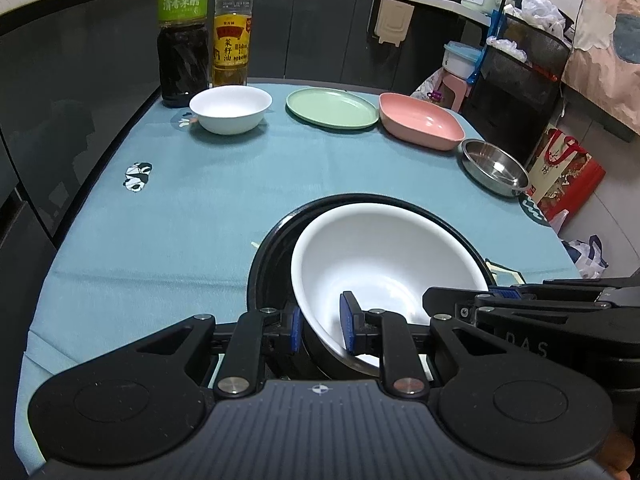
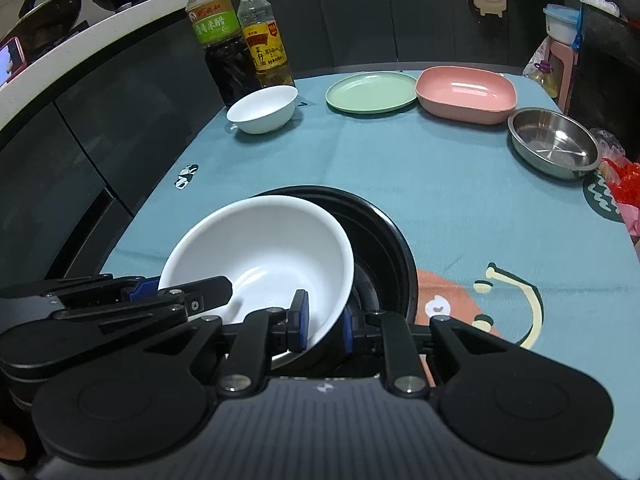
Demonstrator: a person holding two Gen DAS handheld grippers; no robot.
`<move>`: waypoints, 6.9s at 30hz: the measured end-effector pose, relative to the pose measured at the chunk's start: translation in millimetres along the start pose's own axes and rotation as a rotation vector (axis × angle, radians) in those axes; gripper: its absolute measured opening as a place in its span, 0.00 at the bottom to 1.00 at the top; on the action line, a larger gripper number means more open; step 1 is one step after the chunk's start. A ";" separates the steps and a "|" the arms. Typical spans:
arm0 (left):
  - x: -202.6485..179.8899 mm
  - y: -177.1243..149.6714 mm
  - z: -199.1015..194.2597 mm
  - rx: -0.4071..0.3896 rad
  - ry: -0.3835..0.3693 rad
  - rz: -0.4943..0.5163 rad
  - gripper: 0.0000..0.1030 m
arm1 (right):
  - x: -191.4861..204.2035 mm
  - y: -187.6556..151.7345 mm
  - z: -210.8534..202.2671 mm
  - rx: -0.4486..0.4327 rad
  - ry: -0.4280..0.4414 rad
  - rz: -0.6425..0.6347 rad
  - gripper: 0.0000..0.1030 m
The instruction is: Organize plates and bowls
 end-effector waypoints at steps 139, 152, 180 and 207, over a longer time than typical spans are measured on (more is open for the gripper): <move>36.3 93.3 32.7 -0.074 -0.014 -0.061 0.16 | 26.6 113.0 46.4 0.037 -0.063 -0.133 0.06; 8.1 47.0 -7.1 -0.083 -0.031 -0.001 0.17 | 25.9 60.4 2.8 0.015 -0.078 -0.134 0.07; 3.1 -0.3 -4.4 0.011 -0.034 0.013 0.19 | 20.5 12.8 5.1 0.098 -0.090 -0.173 0.10; 16.3 17.3 -24.9 -0.090 0.011 0.000 0.21 | 7.1 25.7 -10.3 0.042 -0.097 -0.152 0.21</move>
Point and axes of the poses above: each gripper's, at about its wrist camera, not at the fingertips, and z roughly the way its jaws point, x to its left, y to its top, the point moved 4 cm from there along z, roughly the way its jaws point, and after that the axes turned 1 degree about y, right-handed, at the moved point
